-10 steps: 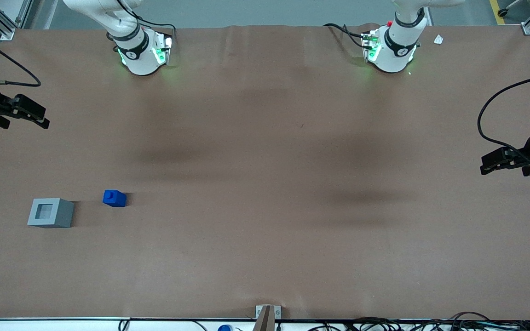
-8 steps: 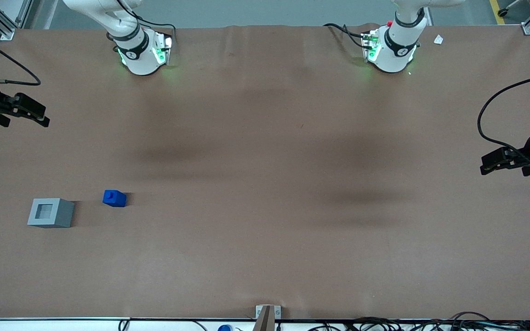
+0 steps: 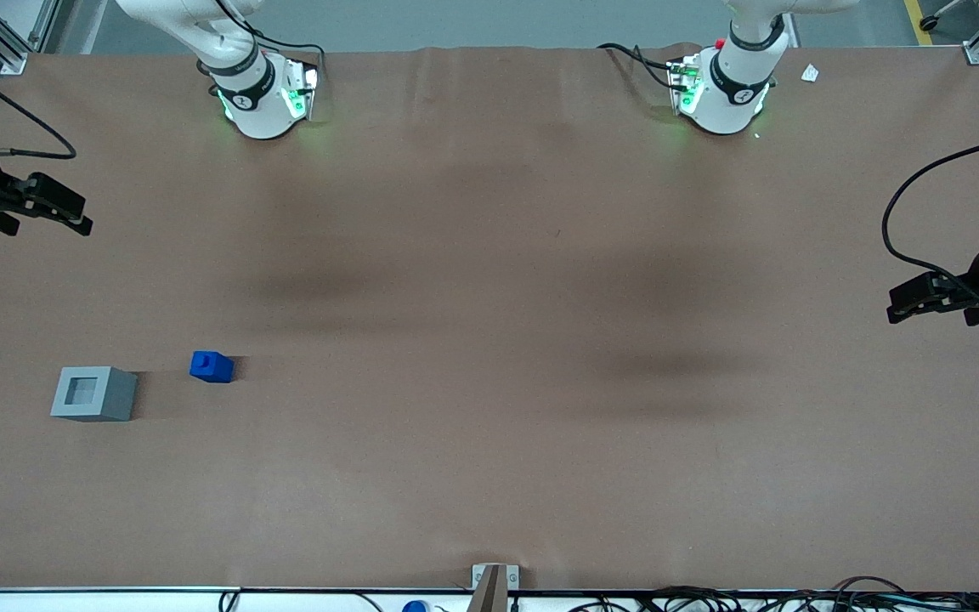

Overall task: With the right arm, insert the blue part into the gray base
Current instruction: 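Move the open right gripper toward the blue block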

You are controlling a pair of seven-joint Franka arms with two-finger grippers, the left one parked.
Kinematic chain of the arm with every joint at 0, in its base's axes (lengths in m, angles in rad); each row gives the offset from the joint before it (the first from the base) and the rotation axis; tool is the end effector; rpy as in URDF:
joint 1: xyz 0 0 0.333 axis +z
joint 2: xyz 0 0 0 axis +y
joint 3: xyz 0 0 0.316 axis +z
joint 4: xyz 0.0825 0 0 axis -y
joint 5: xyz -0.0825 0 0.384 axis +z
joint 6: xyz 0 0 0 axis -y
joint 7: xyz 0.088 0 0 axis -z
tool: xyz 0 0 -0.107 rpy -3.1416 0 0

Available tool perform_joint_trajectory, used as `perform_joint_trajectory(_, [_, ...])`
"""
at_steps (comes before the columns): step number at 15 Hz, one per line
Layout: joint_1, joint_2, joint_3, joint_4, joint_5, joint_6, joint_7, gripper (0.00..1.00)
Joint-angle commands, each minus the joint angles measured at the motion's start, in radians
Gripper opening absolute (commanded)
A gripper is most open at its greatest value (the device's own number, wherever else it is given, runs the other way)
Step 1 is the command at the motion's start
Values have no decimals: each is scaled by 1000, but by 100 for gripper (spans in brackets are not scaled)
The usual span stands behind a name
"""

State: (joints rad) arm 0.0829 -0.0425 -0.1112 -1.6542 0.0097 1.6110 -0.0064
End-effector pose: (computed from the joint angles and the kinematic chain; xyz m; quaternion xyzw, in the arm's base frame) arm 0.5438 -0.0157 0.6118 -0.9999 0.0111 0.0004 0.0072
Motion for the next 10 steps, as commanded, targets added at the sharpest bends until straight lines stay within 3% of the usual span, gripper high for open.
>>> perform_joint_trajectory(1, [-6,45,2,13,4,56,-1,100])
perform_joint_trajectory(10, [-5,162,2,7,4,176,6,100])
